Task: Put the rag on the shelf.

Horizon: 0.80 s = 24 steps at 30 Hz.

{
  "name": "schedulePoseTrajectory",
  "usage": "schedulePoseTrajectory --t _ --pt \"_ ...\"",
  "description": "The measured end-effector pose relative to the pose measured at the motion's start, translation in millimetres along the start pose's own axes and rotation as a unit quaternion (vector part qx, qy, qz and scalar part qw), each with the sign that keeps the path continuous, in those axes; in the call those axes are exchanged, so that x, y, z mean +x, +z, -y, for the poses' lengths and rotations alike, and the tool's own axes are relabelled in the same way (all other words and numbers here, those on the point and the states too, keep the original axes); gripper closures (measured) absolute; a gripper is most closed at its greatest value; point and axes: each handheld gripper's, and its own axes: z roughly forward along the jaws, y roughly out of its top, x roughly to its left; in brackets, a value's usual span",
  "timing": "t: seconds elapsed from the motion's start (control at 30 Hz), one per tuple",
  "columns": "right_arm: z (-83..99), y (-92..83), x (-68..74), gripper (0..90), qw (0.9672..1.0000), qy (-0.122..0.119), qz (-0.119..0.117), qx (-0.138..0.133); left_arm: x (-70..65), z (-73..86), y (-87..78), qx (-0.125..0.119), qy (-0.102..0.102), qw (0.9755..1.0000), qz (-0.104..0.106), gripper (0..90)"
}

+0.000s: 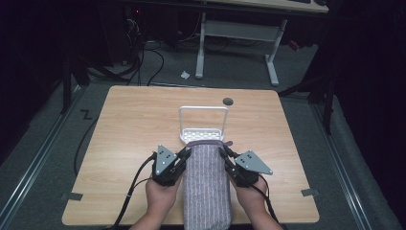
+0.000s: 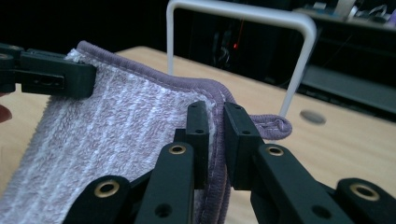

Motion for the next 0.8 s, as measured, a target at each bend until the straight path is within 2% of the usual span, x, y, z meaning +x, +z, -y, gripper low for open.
schedulePoseTrajectory --t 0.2,0.33,0.6,0.8 --pt "-27.2 -4.9 -2.9 81.7 0.9991 -0.012 0.005 -0.04 -1.0 -23.3 -5.7 -0.039 0.017 0.9991 0.007 85.5" --pt "-44.3 -8.6 -5.5 81.7 0.9983 -0.009 0.008 -0.057 -0.2 -38.9 -7.8 -0.058 0.014 0.9981 0.015 85.4" --pt "-69.9 -10.5 -7.6 81.7 0.9961 -0.014 0.009 -0.087 4.2 -67.2 -11.2 -0.094 0.019 0.9953 0.004 85.6" --pt "-84.2 -8.7 -8.5 81.7 0.995 -0.016 0.008 -0.098 7.1 -80.9 -12.7 -0.112 0.024 0.9935 -0.001 85.6"
